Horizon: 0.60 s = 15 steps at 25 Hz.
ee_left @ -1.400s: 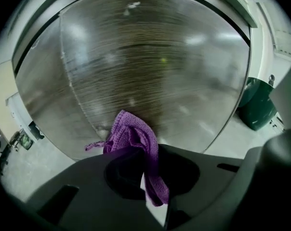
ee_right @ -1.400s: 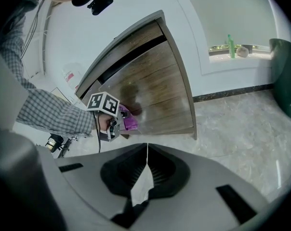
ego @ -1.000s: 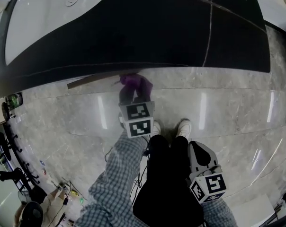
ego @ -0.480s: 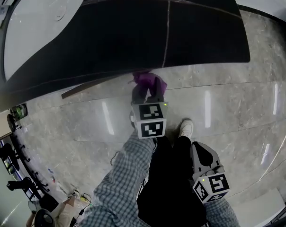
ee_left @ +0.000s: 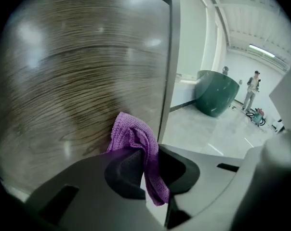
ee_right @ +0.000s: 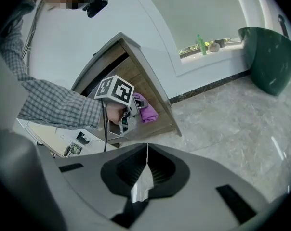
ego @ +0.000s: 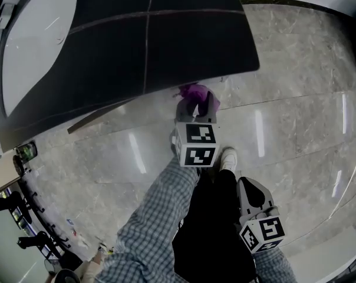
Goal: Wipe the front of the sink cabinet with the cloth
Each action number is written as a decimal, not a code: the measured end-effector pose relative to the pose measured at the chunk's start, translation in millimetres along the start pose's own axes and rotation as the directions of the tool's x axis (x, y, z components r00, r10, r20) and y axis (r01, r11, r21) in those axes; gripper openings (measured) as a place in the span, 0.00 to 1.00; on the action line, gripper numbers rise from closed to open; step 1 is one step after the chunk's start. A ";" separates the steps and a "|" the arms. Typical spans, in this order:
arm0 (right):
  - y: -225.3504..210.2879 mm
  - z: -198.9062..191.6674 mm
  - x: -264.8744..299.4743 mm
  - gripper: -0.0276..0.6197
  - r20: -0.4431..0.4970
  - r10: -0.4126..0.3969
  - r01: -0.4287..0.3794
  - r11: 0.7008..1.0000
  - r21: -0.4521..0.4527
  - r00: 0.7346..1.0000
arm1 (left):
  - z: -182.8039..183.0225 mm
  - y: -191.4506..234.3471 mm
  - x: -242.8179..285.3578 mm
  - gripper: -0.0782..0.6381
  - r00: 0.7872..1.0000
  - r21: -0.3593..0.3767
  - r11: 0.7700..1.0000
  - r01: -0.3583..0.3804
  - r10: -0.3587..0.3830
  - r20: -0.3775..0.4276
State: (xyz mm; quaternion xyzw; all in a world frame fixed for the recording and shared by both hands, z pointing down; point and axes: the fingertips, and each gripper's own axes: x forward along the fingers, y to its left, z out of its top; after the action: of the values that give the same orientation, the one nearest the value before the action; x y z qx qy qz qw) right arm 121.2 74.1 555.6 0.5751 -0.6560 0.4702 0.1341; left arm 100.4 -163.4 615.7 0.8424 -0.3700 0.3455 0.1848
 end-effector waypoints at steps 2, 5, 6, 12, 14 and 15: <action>-6.6 -1.2 -3.7 0.07 0.003 -0.009 0.009 1.000 0.013 1.000 | 3.9 -9.8 7.2 0.18 1.000 0.009 1.000 0.015 -0.015 -0.002; -19.9 0.0 -9.4 0.07 0.015 -0.024 0.023 0.999 0.030 1.000 | 9.8 -26.4 19.7 0.18 0.999 0.024 0.999 0.034 -0.034 -0.009; -24.7 1.1 -11.8 0.07 0.021 -0.029 0.028 0.999 0.036 0.999 | 12.1 -32.6 23.4 0.18 0.999 0.034 0.999 0.041 -0.041 -0.010; -44.7 4.5 -23.9 0.07 0.049 -0.062 0.059 0.996 0.064 0.997 | 29.5 -61.8 35.1 0.18 0.997 0.053 0.996 0.077 -0.078 0.025; -48.4 5.9 -27.6 0.07 0.056 -0.072 0.068 0.995 0.070 0.996 | 33.2 -71.7 35.7 0.18 0.994 0.068 0.993 0.100 -0.102 0.026; -50.0 6.9 -30.0 0.07 0.060 -0.077 0.072 0.995 0.071 0.995 | 35.3 -77.4 35.0 0.18 0.993 0.076 0.991 0.112 -0.115 0.026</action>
State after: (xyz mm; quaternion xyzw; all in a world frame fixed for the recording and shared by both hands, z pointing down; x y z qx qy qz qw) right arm 176.8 92.8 553.6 0.6178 -0.6213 0.4691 0.1110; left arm 191.3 -149.8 612.0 0.8735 -0.3111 0.3352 0.1670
